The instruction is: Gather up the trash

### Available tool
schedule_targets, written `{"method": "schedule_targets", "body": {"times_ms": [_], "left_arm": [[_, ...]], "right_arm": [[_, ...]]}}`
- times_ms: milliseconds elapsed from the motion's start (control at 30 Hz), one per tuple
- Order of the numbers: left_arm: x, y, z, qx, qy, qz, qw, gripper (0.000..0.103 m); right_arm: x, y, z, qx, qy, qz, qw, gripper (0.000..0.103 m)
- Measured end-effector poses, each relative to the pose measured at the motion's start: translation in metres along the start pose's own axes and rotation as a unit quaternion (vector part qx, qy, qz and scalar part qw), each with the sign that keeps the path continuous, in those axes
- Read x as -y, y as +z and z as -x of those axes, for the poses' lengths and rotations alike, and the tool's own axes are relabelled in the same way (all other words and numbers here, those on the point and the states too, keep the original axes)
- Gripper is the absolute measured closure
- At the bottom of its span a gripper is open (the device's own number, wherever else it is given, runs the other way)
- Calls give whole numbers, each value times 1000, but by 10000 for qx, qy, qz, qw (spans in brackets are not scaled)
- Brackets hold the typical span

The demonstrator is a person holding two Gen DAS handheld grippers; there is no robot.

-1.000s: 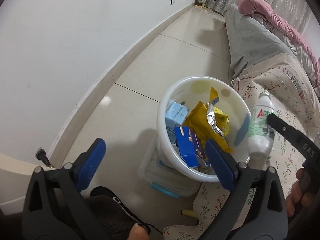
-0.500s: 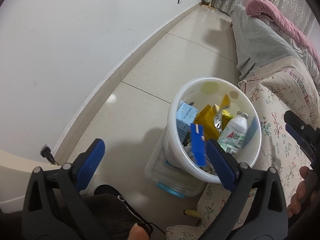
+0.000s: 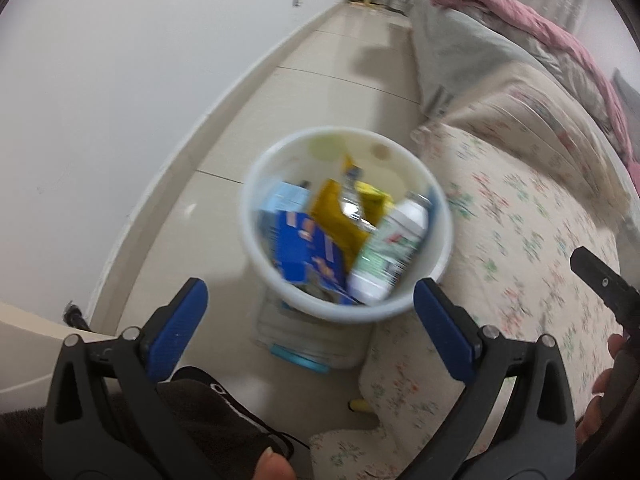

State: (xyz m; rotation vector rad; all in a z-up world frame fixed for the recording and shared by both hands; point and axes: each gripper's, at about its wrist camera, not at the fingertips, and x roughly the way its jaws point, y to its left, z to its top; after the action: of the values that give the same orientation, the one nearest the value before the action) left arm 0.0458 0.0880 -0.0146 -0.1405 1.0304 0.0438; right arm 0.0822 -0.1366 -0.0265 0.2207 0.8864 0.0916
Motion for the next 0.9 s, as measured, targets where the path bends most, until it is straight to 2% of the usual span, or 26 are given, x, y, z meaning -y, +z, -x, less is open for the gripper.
{"method": "schedule_targets", "body": {"times_ms": [167,233,400,533,700,900], "left_arm": [[23,-9,10,-55,-340,-316,9989,1],[32,-12,16,-8,-359,-416,9985,1],[52,-22,29,224,-154,-733,9969,1],[64,-33,35,347,-128,-857,9956,1],[74,-44,36,431,-39,-948,9946,1],[82,-45,43,565,-97,-947,9939,1]], "right_arm": [[21,-15,28,108,-323,39,9994,0],[26,-20,38,222,-529,75,9983,0],[38,-38,63,480,-1151,84,9922,0],[51,-57,73,581,-1591,87,9855,0],[61,-71,81,581,-1605,-7,9853,0],[64,-70,82,738,-1714,-36,9824,0]]}}
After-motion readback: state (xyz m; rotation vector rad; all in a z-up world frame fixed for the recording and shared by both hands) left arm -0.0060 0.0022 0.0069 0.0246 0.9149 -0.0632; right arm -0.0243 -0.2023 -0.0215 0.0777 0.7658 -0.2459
